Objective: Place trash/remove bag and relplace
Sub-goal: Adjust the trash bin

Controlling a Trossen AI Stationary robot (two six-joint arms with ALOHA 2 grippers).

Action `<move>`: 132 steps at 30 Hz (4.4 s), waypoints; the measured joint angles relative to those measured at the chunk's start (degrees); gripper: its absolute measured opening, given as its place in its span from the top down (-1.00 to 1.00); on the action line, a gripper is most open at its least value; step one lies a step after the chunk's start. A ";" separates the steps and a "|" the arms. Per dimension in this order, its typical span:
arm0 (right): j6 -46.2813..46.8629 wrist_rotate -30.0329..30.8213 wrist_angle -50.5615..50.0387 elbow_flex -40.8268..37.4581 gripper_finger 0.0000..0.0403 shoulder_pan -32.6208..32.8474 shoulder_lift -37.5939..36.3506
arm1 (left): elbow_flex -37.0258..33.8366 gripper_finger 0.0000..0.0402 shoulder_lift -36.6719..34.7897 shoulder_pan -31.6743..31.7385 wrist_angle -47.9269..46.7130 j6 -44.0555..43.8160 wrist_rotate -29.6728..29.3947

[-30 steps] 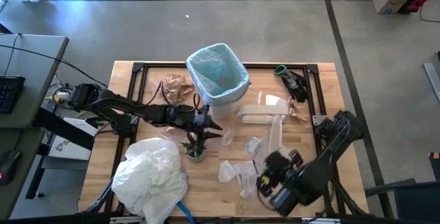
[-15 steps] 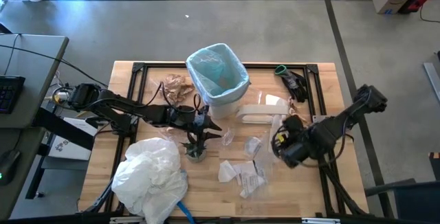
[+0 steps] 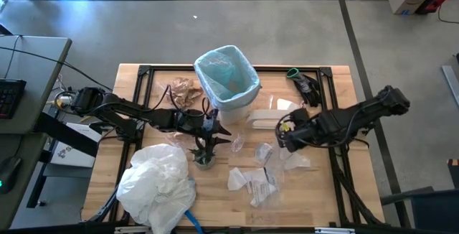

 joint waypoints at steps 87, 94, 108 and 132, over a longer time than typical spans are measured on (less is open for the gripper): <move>-43.90 2.32 -15.33 48.59 1.00 -5.68 20.65 | 17.33 0.44 -8.70 -5.49 -9.50 -13.99 26.89; -43.79 2.88 -15.33 48.57 1.00 -5.70 20.63 | 19.45 0.46 -5.04 -6.00 -8.61 -6.59 26.70; -44.65 2.40 -15.22 48.52 1.00 -5.65 20.60 | 20.44 0.34 -8.93 -8.52 -26.68 -5.00 19.21; -46.46 1.79 -15.10 48.52 1.00 -5.61 20.56 | 20.41 -0.27 -18.97 -9.36 -36.89 -1.69 2.92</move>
